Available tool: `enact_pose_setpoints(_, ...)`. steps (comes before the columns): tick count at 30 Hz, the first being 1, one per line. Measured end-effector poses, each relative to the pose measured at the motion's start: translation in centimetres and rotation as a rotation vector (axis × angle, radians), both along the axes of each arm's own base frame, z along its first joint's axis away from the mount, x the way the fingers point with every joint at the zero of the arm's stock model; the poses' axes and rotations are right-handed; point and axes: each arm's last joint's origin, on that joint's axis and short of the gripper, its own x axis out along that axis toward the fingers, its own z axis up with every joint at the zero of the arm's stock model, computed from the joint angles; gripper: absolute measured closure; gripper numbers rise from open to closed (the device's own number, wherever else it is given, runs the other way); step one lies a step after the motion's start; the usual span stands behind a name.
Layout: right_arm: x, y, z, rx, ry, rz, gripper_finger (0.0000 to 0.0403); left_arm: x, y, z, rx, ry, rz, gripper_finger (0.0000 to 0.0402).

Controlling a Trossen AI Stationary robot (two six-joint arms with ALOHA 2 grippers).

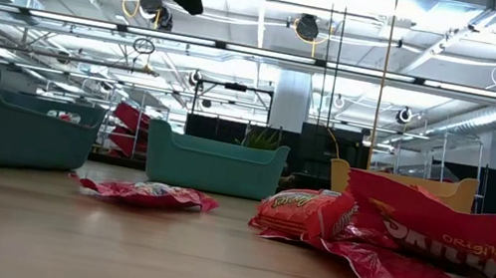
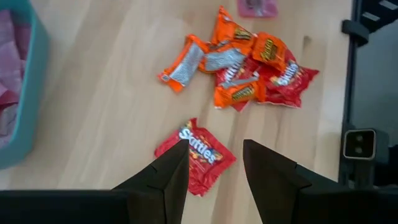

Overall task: Sort candy
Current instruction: Put the pink candy into the light blue bin

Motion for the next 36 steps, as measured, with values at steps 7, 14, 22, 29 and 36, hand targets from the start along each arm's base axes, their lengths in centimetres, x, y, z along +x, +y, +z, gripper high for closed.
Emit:
enact_pose_setpoints(7, 0.9, 0.6, -3.8, -0.065, 0.154, -0.008, 0.0220, -0.1, -0.4, 0.0, 0.037, -0.012, -0.021, 0.0242)
enact_pose_setpoints(14, 1.9, 1.2, -6.1, -0.048, 0.199, -0.059, 0.0220, -0.2, -0.5, 0.0, 0.067, -0.012, -0.094, 0.0242)
enact_pose_setpoints(22, 2.3, 1.3, -5.5, 0.028, 0.153, -0.078, 0.0289, -0.2, -0.6, 0.0, 0.074, -0.008, -0.171, 0.0242)
enact_pose_setpoints(29, 1.7, 0.8, -3.9, 0.118, 0.155, -0.192, 0.0387, -1.0, -0.3, -0.6, 0.179, 0.083, -0.300, 0.0242)
enact_pose_setpoints(36, 1.6, -0.4, 0.2, 0.137, 0.149, -0.343, 0.0396, -1.7, 0.0, -0.9, 0.250, 0.148, -0.375, 0.0242)
